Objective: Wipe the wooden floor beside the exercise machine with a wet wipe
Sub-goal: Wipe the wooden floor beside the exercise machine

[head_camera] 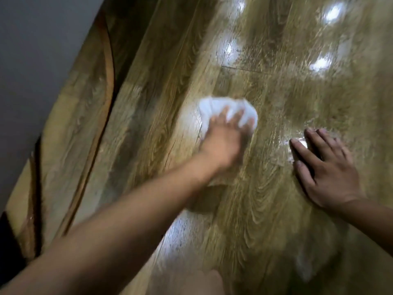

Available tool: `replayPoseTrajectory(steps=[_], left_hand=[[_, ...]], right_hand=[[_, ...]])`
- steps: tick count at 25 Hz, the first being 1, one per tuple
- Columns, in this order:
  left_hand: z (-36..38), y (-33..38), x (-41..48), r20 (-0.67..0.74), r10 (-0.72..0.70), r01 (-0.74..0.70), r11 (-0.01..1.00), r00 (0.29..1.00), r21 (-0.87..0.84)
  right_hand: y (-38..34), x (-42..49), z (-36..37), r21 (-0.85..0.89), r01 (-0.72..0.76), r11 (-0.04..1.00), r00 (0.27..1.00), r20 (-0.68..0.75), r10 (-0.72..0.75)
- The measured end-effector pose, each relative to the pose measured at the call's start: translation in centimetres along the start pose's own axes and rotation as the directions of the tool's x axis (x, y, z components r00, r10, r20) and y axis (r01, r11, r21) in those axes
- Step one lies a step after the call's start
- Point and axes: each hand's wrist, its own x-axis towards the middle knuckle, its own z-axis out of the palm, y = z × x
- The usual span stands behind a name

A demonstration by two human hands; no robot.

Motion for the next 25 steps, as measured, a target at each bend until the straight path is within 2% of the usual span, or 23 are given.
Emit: replayPoseTrajectory(steps=[2,4,5,7,9,11,13,16,18,22,25], left_hand=[[3.7,3.4,-8.8,-0.011,0.217,-0.217,0.976,0.976,-0.017],[4.1,1.8,-9.6,0.010,0.259,-0.258,0.965,0.966,-0.039],[3.1,0.3,-7.7,0.012,0.186,-0.186,0.982,0.982,0.024],[0.5,-3.7,-2.3,-0.004,-0.124,0.124,0.992,0.992,-0.029],[-1.7,-9.0,2.3,0.028,-0.378,0.377,0.914,0.926,-0.149],[-2.5,-11.9,3.9,0.061,-0.539,0.535,0.803,0.840,-0.263],[-2.1,-10.0,2.6,0.046,-0.580,0.561,0.760,0.813,-0.330],[1.7,-2.1,-4.6,0.008,-0.513,0.471,0.783,0.859,-0.406],[3.5,0.0,-8.0,0.021,-0.514,0.480,0.784,0.857,-0.394],[0.0,-5.9,1.5,0.027,-0.644,0.602,0.698,0.764,-0.387],[-3.9,-9.8,9.3,0.130,-0.674,0.659,0.631,0.727,-0.409]], right_hand=[[-0.2,0.0,0.2,-0.012,-0.004,1.000,1.000,-0.017,0.003],[-0.3,-0.1,0.3,-0.023,-0.010,1.000,1.000,-0.020,0.010],[-0.2,-0.1,0.3,-0.024,-0.008,1.000,1.000,-0.004,0.008],[0.0,0.0,-0.2,-0.007,-0.012,1.000,0.999,0.044,0.012],[-0.1,0.0,-0.3,-0.002,-0.021,1.000,0.998,0.056,0.021],[-0.4,0.0,0.0,-0.002,-0.028,1.000,0.999,0.046,0.029],[-0.3,0.1,-0.2,0.002,-0.039,0.999,0.998,0.048,0.039],[-0.5,0.1,-0.6,-0.011,-0.041,0.999,0.997,0.069,0.041],[-0.4,0.0,-0.5,0.015,-0.038,0.999,0.998,0.052,0.037],[-0.1,0.3,-0.6,0.008,-0.026,1.000,0.998,0.064,0.025],[-0.2,0.1,-0.2,0.001,-0.020,1.000,0.999,0.047,0.020]])
